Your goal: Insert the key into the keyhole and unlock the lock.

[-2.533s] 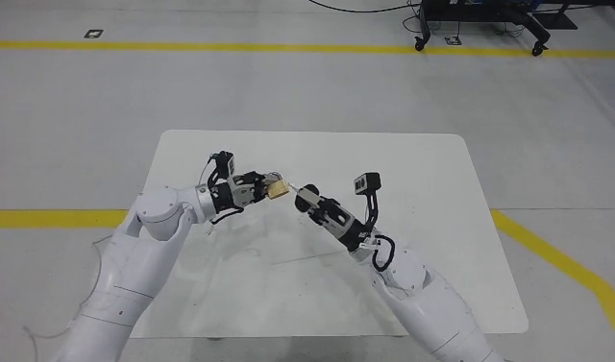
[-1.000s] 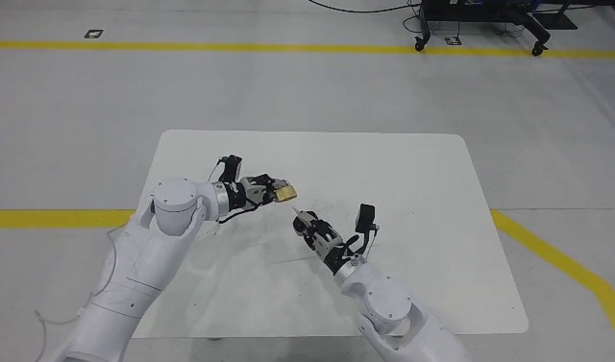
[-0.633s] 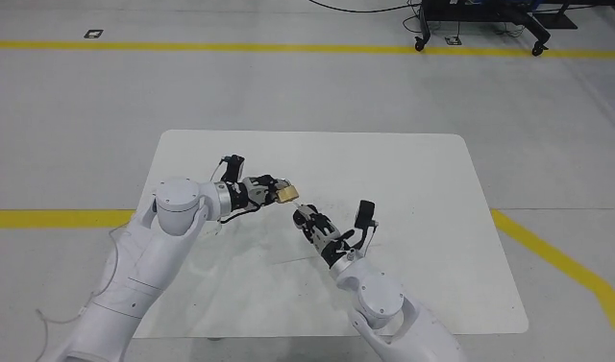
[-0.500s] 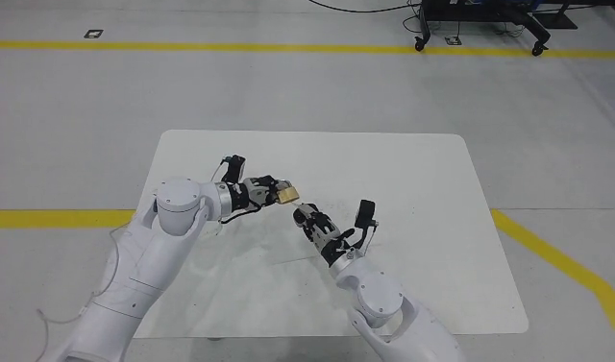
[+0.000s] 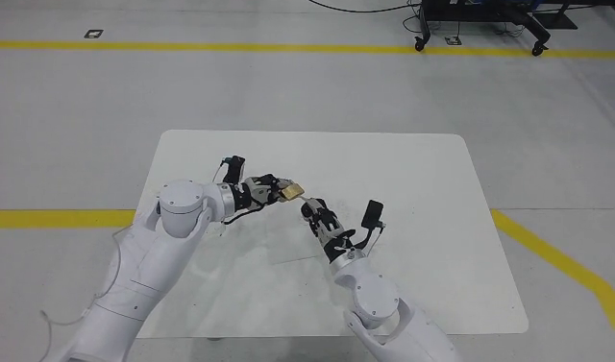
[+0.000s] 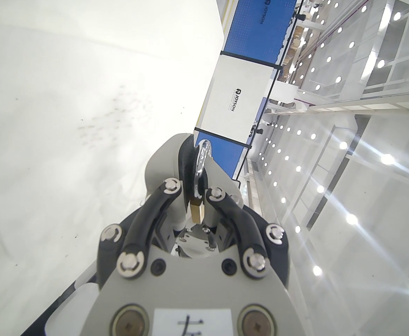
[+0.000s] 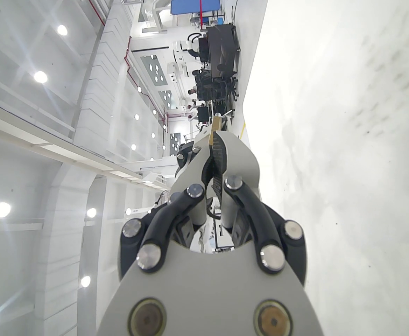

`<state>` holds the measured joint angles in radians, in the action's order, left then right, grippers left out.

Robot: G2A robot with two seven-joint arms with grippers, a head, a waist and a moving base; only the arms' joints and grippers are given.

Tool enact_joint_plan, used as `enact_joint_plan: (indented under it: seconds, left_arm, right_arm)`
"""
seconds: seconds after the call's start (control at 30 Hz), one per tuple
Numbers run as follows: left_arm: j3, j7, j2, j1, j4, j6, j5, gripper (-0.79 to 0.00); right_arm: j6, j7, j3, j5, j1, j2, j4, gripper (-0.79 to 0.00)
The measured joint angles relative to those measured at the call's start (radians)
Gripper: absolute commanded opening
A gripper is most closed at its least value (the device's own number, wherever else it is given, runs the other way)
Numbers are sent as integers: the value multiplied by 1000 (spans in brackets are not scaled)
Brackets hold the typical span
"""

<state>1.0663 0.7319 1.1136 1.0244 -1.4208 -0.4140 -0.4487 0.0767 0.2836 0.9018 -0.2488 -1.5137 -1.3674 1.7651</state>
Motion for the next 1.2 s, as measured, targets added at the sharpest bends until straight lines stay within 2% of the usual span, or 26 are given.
enact_joint_plan:
  seconds: [0.3, 1.2]
  left_arm:
    - [-3, -49, 5, 12, -24, -6, -5, -785]
    - [0, -45, 10, 19, -34, 4, 8, -785]
  right_arm:
    - [-12, 54, -11, 7, 1, -17, -12, -785]
    - [23, 48, -28, 63, 8, -50, -25, -785]
